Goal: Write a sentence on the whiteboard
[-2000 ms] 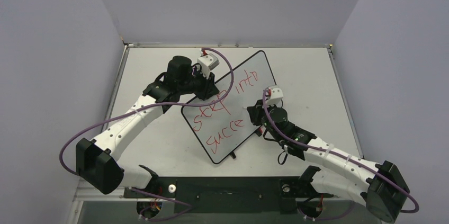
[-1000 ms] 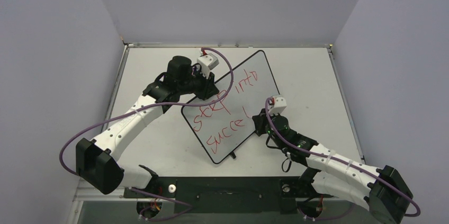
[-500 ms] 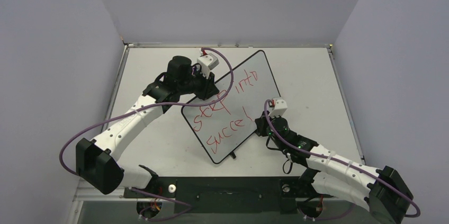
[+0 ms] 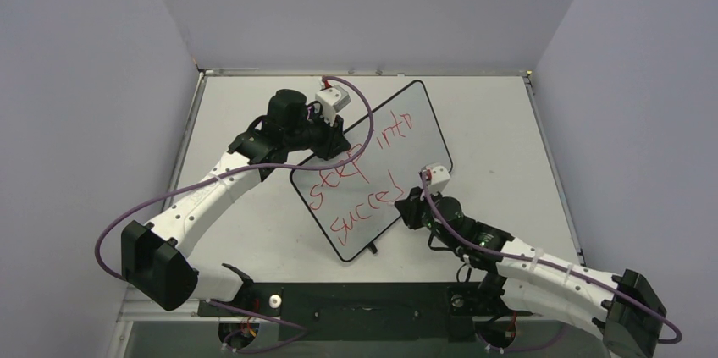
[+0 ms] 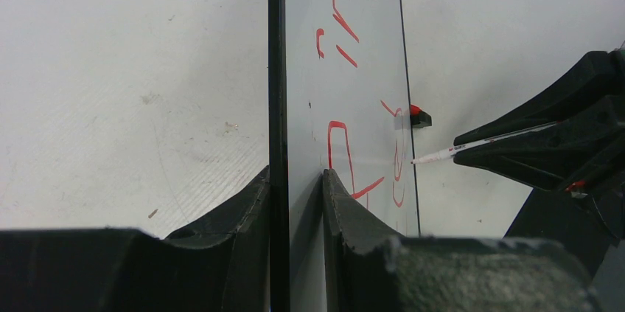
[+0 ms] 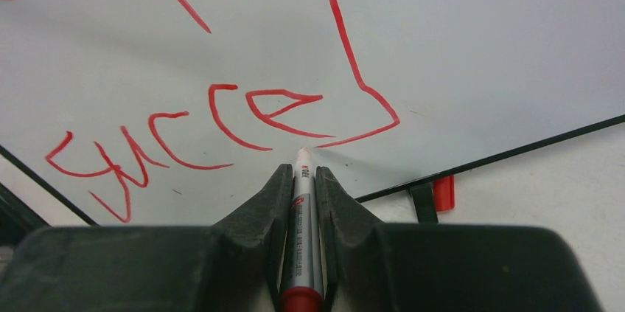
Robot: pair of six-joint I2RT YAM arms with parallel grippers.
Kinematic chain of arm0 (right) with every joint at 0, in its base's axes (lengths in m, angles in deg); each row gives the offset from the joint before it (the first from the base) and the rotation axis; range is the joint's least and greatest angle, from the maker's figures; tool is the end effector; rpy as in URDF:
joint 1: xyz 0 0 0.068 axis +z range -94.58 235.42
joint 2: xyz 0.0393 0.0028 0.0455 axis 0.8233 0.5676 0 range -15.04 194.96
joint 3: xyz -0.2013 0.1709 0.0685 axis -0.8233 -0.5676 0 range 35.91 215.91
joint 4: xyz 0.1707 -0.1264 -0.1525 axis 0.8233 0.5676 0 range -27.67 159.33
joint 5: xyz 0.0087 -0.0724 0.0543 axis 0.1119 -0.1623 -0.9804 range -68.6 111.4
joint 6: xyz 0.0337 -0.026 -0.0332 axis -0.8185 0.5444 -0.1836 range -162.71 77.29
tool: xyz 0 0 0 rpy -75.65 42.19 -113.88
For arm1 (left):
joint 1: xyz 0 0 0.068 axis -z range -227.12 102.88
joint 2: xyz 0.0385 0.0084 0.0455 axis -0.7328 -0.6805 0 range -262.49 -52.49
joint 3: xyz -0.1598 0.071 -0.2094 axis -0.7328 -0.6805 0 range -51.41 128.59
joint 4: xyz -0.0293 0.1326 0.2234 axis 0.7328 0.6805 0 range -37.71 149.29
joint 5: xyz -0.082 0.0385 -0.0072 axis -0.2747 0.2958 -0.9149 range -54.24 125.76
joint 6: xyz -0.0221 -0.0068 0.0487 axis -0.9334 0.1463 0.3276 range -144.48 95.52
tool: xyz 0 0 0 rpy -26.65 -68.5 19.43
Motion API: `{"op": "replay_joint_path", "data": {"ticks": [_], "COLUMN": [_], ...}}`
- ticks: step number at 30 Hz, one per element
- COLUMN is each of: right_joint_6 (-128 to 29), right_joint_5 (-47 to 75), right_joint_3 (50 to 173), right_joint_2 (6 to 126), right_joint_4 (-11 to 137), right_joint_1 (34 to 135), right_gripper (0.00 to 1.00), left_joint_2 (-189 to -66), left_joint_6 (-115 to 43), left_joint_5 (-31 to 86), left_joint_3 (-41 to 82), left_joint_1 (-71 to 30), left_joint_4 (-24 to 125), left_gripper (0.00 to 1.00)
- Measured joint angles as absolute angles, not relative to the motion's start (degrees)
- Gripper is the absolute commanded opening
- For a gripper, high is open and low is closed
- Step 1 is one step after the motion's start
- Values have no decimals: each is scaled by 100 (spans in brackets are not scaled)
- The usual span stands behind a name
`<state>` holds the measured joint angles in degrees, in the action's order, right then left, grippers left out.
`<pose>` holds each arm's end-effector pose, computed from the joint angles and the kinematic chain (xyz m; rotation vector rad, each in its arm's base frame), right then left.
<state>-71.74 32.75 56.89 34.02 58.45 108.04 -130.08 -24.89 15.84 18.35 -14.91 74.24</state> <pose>0.1213 0.1474 0.2058 -0.2906 2.0373 0.7140 0.2537 -0.1741 0.3441 0.7898 1.9832 -0.7038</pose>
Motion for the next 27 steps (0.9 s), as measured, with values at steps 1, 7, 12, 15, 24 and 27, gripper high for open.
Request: {"op": "replay_joint_path", "data": {"ticks": [1,7,12,15,24,27], "right_joint_6": [-7174,-7142,-7017,-6975,-6921,-6910], "right_joint_5": [3267,3638,4080,4252,4202,4115], "right_joint_3": [5710,6226,6620,6683,6679,6672], "right_joint_2": [3290,2475,2530,2838,3417,3437], "right_joint_4": [5912,6522,6680,6715,6599,6409], "right_joint_1": [10806,10795,10522,10251,9731,9711], "right_gripper": [0,0,0,0,0,0], "left_joint_2": [-13008,-13008,-13008,-13008,-13008,-13008], "left_joint_6": [-2489,-2489,-2489,-2489,-2491,-2493], "left_joint_5": [1584,1584,1584,1582,1580,1580], "left_joint_3": [1835,1835,1835,1835,1835,1835], "left_joint_1": [-1491,-1491,-1491,-1491,-1489,-1489], "left_joint_4": [7422,7422,7422,7422,7418,7418], "left_gripper": [0,0,0,0,0,0]}}
